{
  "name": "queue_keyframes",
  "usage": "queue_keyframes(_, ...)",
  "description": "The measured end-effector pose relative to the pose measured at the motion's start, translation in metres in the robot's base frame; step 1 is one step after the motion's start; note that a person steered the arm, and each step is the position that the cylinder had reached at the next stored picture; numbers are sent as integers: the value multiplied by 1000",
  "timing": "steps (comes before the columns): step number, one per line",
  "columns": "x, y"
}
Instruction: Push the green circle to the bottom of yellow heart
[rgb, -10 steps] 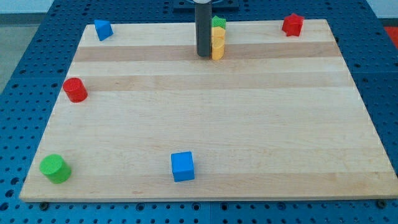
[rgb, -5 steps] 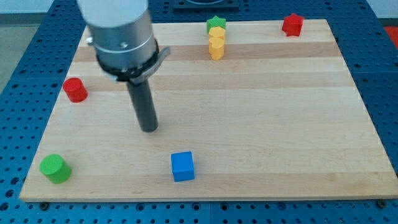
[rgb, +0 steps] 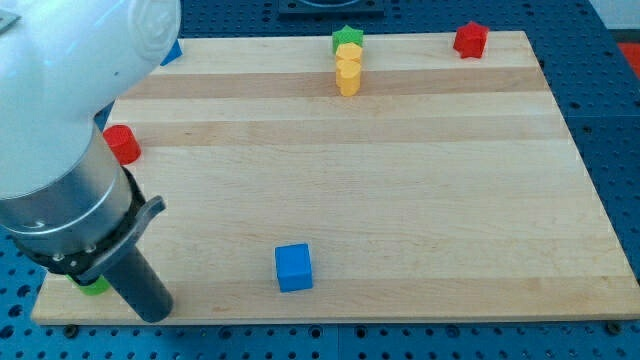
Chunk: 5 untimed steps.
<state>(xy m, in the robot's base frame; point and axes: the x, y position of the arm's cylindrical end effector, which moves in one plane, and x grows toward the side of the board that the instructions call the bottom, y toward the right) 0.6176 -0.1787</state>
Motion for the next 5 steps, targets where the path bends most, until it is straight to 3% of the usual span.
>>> queue_keyframes(1, 0, -58)
queue_keyframes(2, 0, -80)
queue_keyframes(5, -24, -86)
